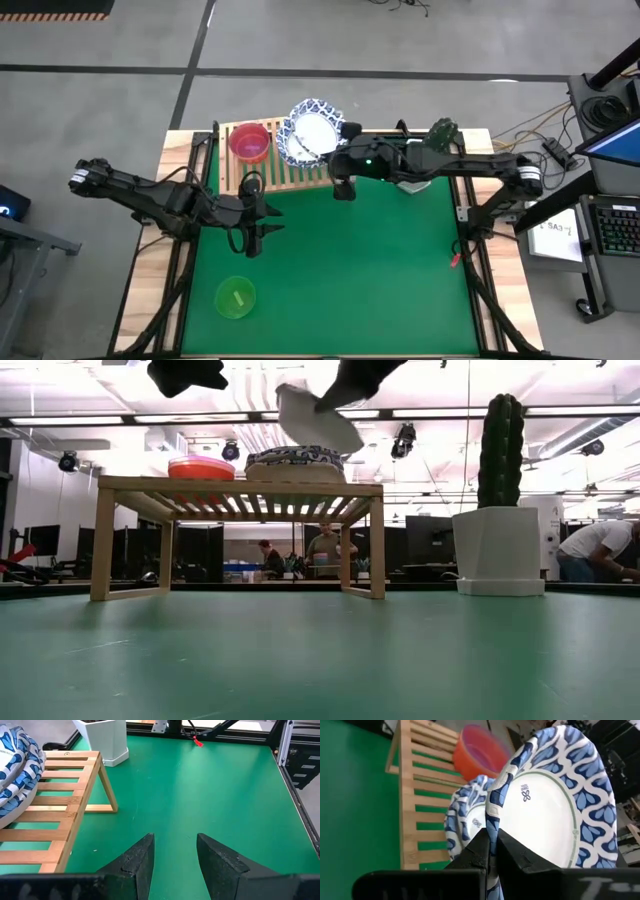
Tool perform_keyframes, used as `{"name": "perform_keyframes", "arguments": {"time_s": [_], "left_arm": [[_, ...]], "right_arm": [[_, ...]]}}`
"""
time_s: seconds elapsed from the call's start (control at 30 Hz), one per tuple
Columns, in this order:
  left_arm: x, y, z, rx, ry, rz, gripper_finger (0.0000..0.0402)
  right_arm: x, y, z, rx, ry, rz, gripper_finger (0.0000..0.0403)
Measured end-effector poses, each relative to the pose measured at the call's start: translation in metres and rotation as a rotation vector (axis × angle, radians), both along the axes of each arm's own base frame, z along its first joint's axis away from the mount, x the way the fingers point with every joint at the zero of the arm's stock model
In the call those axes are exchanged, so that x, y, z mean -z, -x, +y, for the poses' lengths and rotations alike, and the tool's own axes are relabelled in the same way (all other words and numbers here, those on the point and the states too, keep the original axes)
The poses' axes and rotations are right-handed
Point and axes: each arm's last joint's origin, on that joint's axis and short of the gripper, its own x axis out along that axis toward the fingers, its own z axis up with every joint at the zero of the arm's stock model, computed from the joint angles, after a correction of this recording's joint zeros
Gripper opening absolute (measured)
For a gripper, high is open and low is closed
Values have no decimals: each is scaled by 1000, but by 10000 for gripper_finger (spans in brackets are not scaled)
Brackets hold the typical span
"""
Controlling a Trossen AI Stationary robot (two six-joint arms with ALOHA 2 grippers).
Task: Place and stack bowls onto a shelf
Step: Stack the white blue bowl on top of the white blue bowl on the shelf
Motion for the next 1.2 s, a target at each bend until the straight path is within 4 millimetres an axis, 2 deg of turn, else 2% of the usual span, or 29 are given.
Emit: {"name": "perform_keyframes", "arguments": {"time_s": [0.17,0.33,0.53,0.77,0.93,1.07,1.2], "left_arm": [[0,0,0,0,0,0,130],[0,0,0,0,0,0,130],[0,0,0,-3,5,1,130],[1,1,0,-32,48,9,130],[3,0,0,-48,73,9,130],[5,-4,-1,-49,73,15,130],[10,-8,-3,-60,85,32,130]], "right_arm": [[9,-15,-2,-2,1,24,22],[13,-24,-4,19,-15,25,74],[10,-22,-6,35,-38,7,133],[-4,-5,1,56,-114,-16,150],[-9,-2,7,44,-199,-64,128],[-8,-12,6,56,-244,-151,73],[6,-25,0,132,-241,-163,17]]}}
